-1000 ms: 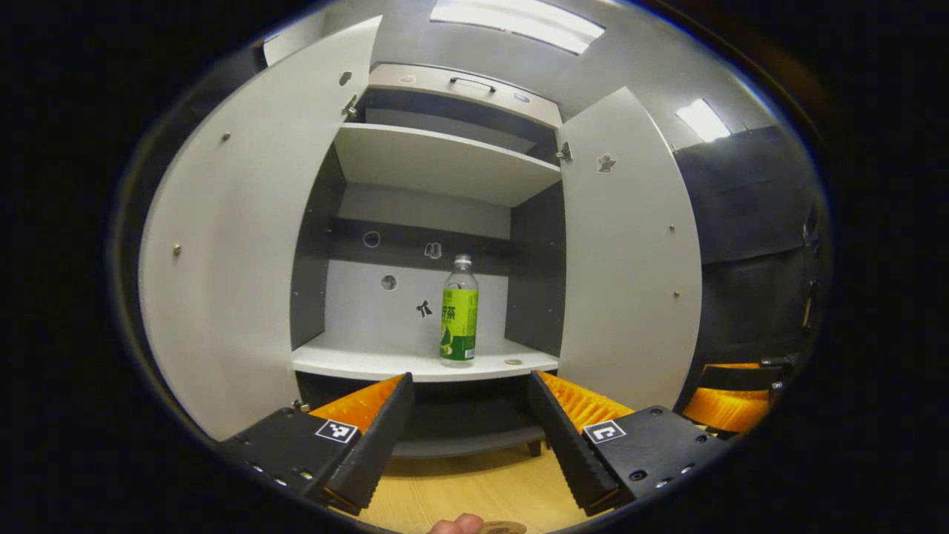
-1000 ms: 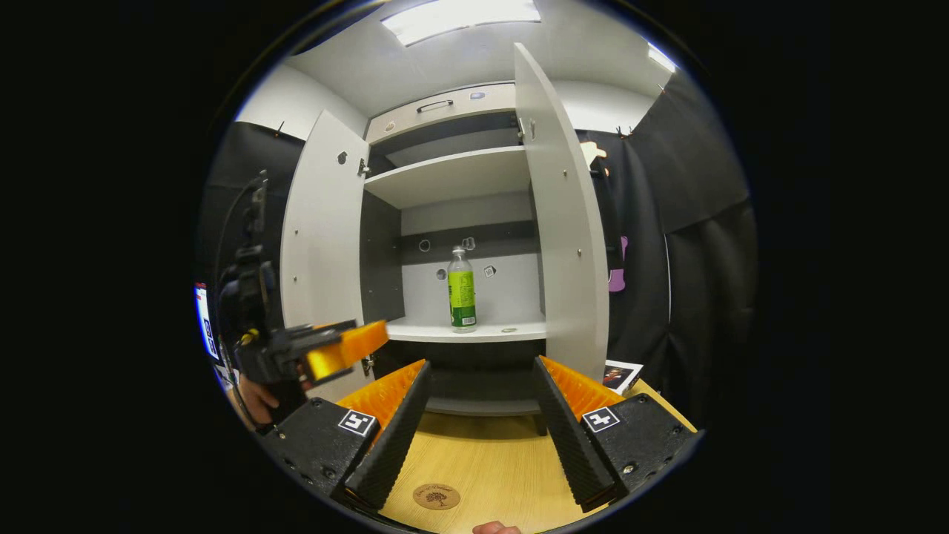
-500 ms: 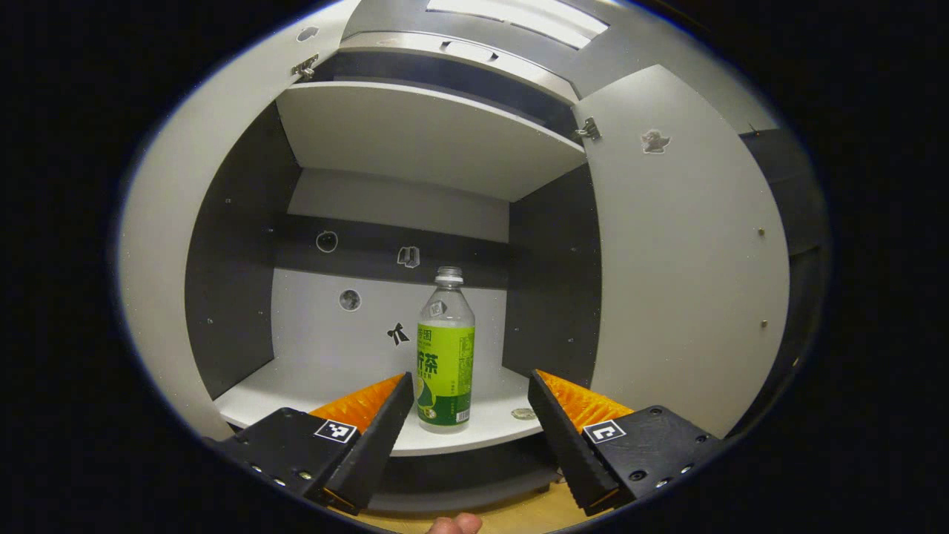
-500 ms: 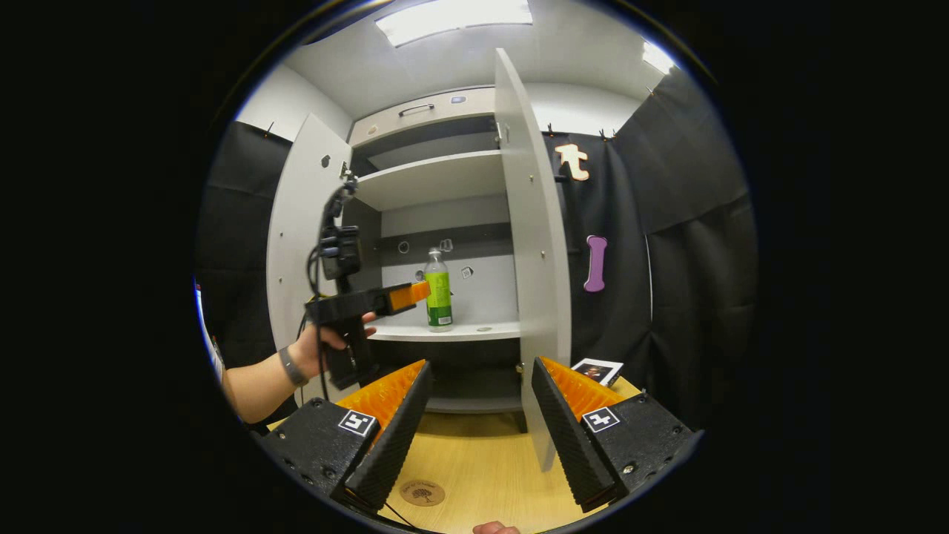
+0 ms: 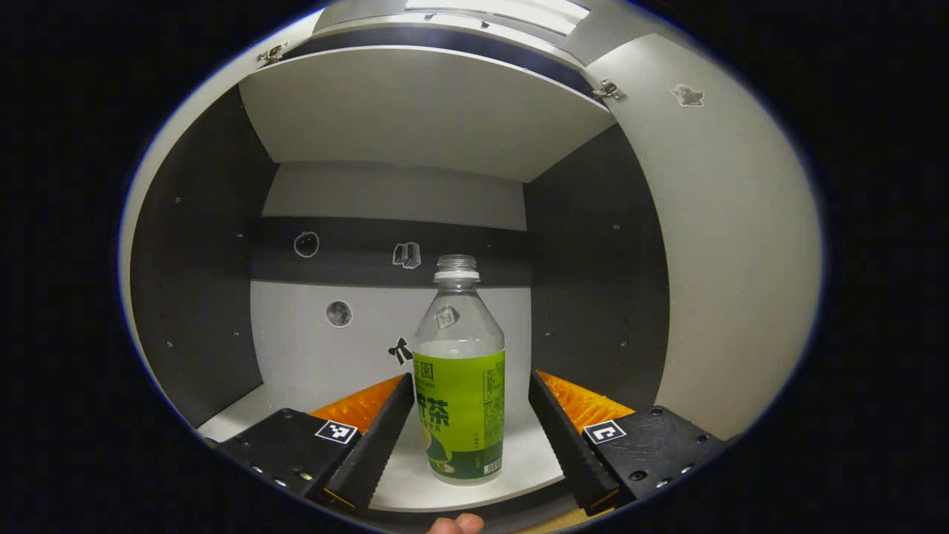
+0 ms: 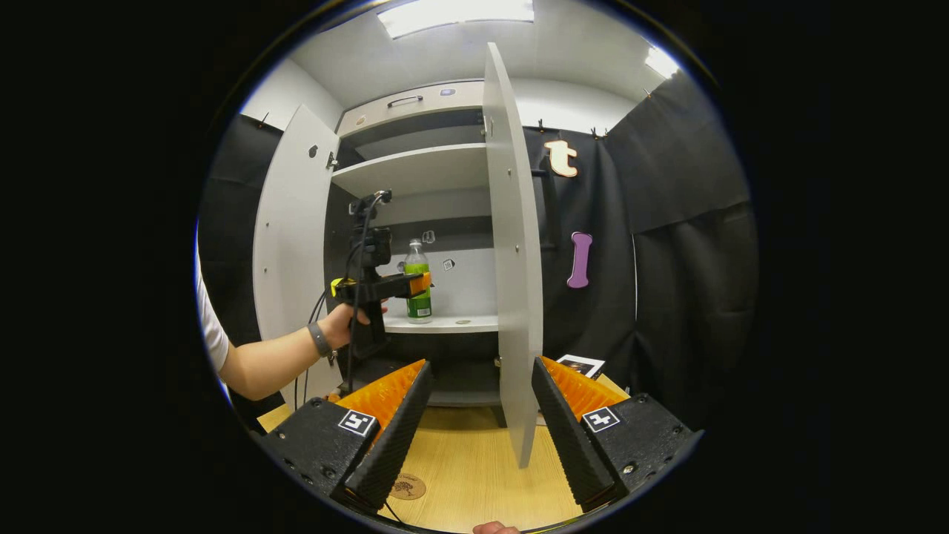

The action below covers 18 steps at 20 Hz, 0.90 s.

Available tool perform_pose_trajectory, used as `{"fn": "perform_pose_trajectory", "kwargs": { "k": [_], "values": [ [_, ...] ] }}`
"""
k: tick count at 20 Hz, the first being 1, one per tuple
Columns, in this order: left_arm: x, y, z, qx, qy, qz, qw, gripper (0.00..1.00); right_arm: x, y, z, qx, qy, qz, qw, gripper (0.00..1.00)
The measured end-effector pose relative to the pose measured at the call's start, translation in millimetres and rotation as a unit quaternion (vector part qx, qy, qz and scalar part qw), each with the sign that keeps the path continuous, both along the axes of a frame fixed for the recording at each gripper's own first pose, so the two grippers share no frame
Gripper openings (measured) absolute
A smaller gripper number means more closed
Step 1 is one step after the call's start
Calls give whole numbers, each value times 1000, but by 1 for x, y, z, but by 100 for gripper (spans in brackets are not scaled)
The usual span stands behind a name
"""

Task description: Grasp the bottle in the cabinet with the left hand and place it on the coaster, then close the right door with the right hand and the left door with the left hand.

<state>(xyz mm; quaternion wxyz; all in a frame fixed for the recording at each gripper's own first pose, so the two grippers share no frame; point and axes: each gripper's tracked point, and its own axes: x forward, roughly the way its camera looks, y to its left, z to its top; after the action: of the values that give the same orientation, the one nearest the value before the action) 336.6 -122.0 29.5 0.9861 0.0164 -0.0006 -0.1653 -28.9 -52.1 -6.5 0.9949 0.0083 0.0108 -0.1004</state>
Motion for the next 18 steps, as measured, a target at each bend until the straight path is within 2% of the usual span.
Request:
{"fn": "perform_pose_trajectory", "kwargs": {
  "k": [1,4,8,9,10,11,14,18],
  "values": [
    [6,1,-2,1,5,6,1000,95,-1,-2,0,0,0,-2,1000,83],
    [18,4,-7,-10,22,23,999,95,-2,-5,-1,1,0,-8,1000,83],
    [24,6,-5,-46,32,21,998,94,1,-9,-2,1,-1,-11,1000,83],
    [24,8,-3,-46,28,24,998,85,2,-9,-2,0,0,-12,1000,83],
    [27,12,-2,-42,25,26,998,83,2,-11,-3,-1,0,-12,1000,83],
    [27,11,-2,-38,25,21,999,77,3,-11,-4,-1,-1,-11,1000,83],
    [20,8,1,-41,30,3,999,74,5,-11,-5,1,1,-7,1000,83],
    [5,20,11,-22,19,17,999,72,8,-6,-6,0,0,4,1000,83]
  ]
}}
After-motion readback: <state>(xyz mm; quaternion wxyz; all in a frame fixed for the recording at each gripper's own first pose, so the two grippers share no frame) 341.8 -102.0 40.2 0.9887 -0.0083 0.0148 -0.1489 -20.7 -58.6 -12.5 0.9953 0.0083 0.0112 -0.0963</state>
